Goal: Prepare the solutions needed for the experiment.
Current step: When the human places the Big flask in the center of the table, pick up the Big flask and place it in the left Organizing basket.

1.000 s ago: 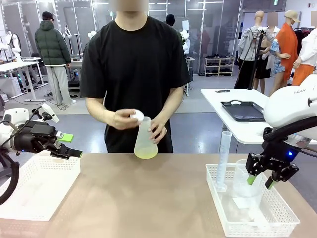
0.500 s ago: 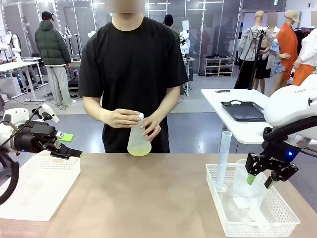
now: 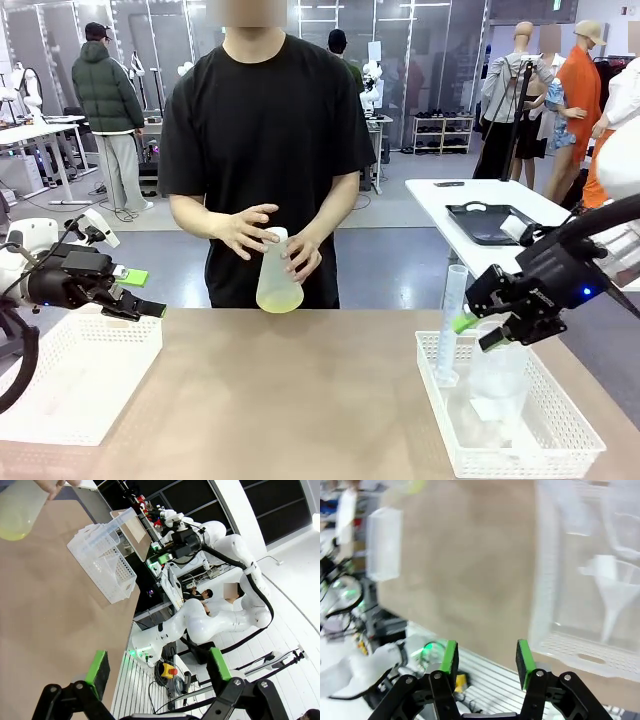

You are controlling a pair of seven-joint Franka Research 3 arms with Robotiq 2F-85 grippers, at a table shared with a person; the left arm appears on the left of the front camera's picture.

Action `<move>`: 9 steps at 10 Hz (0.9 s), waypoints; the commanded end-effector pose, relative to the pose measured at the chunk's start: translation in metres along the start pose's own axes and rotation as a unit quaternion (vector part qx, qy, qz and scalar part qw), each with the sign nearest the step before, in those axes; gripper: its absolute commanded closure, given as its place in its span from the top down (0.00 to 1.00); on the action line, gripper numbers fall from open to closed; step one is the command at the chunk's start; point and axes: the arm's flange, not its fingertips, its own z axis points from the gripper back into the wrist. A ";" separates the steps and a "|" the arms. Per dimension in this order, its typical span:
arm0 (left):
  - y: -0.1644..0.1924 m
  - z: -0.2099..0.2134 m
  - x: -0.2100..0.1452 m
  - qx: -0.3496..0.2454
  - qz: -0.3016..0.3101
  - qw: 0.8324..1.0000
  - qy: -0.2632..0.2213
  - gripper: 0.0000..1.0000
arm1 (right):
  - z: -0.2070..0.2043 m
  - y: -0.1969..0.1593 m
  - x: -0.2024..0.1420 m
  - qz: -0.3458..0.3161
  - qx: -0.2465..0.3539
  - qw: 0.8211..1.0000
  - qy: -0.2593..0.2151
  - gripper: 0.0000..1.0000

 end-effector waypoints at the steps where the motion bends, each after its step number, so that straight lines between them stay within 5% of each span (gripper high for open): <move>1: -0.001 0.000 0.003 0.001 -0.003 1.000 0.001 1.00 | -0.012 -0.015 0.006 0.008 0.102 0.994 0.031 0.59; 9: -0.001 0.000 0.003 0.001 -0.003 1.000 0.001 1.00 | -0.028 -0.044 0.025 -0.092 0.253 0.963 -0.022 0.59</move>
